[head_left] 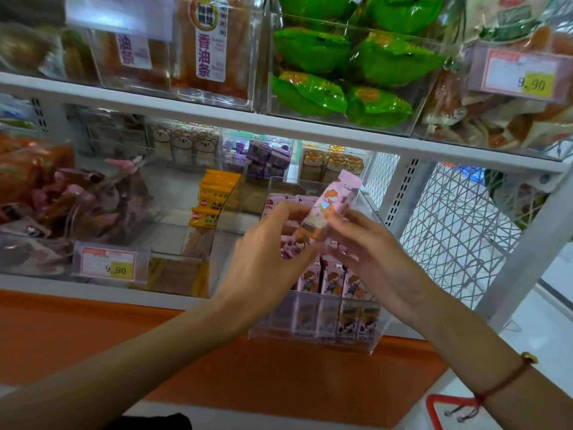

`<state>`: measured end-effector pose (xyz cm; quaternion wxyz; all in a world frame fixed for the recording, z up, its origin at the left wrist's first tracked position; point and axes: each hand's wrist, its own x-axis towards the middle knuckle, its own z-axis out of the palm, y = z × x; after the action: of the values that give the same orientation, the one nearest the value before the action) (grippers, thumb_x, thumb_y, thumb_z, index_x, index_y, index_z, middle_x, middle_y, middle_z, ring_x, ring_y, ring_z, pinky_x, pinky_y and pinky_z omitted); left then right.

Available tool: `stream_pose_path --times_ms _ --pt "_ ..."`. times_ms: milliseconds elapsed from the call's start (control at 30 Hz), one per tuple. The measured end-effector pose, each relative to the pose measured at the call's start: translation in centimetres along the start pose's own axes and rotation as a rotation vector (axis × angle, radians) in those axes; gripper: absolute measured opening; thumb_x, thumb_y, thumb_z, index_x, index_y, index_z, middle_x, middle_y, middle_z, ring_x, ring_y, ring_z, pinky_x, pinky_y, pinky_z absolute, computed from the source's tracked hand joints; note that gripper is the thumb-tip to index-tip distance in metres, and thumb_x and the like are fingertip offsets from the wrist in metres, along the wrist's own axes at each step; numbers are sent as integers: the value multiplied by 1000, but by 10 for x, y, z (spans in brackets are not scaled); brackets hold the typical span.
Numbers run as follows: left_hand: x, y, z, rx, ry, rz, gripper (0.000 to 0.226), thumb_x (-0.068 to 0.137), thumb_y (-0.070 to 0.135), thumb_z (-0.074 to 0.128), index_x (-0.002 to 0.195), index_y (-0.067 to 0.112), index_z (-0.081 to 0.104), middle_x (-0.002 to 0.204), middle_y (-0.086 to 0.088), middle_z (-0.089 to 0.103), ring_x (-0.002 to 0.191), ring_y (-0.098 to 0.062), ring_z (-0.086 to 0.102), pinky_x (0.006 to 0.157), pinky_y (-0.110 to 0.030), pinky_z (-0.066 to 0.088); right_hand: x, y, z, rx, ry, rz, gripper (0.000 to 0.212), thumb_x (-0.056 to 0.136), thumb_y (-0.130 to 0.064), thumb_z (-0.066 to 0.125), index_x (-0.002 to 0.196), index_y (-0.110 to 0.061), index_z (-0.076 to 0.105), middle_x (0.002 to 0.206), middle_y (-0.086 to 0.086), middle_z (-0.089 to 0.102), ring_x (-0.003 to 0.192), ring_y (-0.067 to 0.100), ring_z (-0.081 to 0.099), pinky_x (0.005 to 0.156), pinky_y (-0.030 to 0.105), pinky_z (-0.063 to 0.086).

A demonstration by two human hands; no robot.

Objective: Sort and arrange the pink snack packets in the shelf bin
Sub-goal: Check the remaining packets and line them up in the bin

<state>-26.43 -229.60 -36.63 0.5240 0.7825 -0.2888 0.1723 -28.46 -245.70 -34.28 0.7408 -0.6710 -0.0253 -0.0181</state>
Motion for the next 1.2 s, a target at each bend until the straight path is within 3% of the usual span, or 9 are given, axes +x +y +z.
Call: stream_pose_path --times_ms 100,233,433,533,700,833,933,1033,1200 --pt "1 -2 2 23 -64 3 41 91 37 59 130 38 48 114 26 59 102 11 54 77 -3 45 -2 -4 -3 83 -26 -39 14 85 -23 58 94 -18 68 95 0 68 105 18 60 97 37 45" --pt "1 -2 2 97 -40 68 49 91 23 61 137 32 46 121 24 49 106 11 45 81 5 35 -3 1 4 -90 155 -154 42 76 -31 69 114 -14 62 103 1 71 98 12 67 82 26 55" --pt "3 2 0 20 -9 27 44 83 39 65 125 37 52 113 25 59 103 8 55 85 -18 50 -5 1 5 -217 180 -224 51 63 -38 74 109 -21 62 102 -6 71 94 9 68 77 26 57" --pt "7 5 -4 -163 -138 -22 39 92 21 57 126 39 51 112 25 62 104 6 58 82 -14 51 -6 -5 2 -204 142 -222 49 69 -40 69 114 -21 63 96 -6 73 88 6 69 66 20 54" --pt "10 16 -8 -526 -293 -447 14 91 27 56 98 24 67 78 9 74 70 -2 69 57 -12 50 -7 -8 0 -180 228 -98 42 73 -43 69 106 -17 68 72 -2 72 59 6 65 50 12 45" --pt "13 17 -11 -622 -390 -662 34 74 41 66 92 13 70 80 0 75 68 -8 71 54 -17 52 -6 -8 -1 -114 204 65 28 77 -38 70 87 -12 71 62 -1 69 51 5 62 44 13 43" --pt "12 15 -12 -635 -405 -654 38 72 45 68 96 17 72 85 -1 75 71 -10 71 57 -20 54 -6 -9 -1 -90 215 82 30 75 -38 73 86 -10 70 62 2 70 51 7 63 43 14 44" --pt "13 13 -11 -533 -428 -631 26 82 47 62 80 27 77 82 1 75 70 -8 71 57 -20 54 -9 -12 -1 -115 279 -18 32 73 -36 76 85 -7 66 57 -1 68 48 5 61 43 13 44" --pt "14 11 -10 -377 -414 -583 33 90 51 51 66 47 72 73 7 73 66 -4 69 55 -14 51 -12 -15 2 -247 388 -192 41 71 -35 79 90 -7 56 55 0 67 44 7 60 42 14 45"
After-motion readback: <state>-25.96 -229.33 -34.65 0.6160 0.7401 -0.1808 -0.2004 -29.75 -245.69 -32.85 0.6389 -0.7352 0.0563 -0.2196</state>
